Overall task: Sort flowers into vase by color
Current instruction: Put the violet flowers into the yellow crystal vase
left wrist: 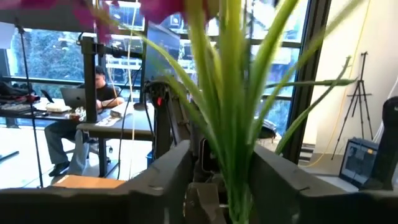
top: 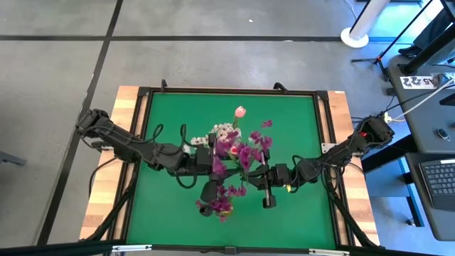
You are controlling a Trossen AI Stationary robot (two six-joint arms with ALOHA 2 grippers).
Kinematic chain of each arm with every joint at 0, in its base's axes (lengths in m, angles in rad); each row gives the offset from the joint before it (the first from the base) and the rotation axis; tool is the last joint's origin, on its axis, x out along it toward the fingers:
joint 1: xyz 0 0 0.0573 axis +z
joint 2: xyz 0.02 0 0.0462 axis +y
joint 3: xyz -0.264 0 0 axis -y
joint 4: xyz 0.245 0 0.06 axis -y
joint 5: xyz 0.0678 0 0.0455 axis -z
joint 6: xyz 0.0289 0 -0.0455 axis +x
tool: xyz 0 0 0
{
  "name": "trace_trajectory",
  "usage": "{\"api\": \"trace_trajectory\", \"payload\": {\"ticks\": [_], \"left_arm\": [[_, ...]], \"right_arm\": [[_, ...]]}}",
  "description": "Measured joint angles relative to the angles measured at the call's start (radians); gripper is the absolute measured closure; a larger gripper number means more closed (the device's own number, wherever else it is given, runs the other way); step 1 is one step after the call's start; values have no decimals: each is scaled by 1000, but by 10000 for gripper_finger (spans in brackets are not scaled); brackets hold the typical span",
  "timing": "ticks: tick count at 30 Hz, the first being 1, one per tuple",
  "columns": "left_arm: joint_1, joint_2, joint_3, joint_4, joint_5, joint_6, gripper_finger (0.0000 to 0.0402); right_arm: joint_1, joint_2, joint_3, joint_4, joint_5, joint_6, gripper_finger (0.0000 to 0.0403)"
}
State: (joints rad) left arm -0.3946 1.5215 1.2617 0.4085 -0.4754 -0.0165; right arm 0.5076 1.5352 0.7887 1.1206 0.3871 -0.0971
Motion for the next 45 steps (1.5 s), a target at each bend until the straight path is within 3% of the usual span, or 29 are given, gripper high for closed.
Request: {"api": "trace_trajectory", "payload": {"ticks": [7, 9, 16, 26, 30, 41, 45], "left_arm": [[-1, 0, 0, 4, 5, -9, 375], [-1, 0, 0, 4, 19, -14, 392], [-1, 0, 0, 13, 48, -27, 398], [-35, -19, 0, 74, 39, 22, 400], [-64, -59, 0, 78, 20, 53, 401], [-221, -197, 0, 50, 18, 130, 401], [-323, -255, 0, -13, -39, 149, 401]], "right_arm": [[0, 0, 0, -2, 2, 1, 391], [0, 0, 0, -2, 2, 1, 390], [3, -7, 0, 0, -24, -13, 348], [11, -98, 0, -126, -95, 15, 167], [28, -165, 0, -235, -92, 37, 119], [119, -288, 0, -437, 17, 38, 100], [131, -288, 0, -475, 66, 40, 100]]}}
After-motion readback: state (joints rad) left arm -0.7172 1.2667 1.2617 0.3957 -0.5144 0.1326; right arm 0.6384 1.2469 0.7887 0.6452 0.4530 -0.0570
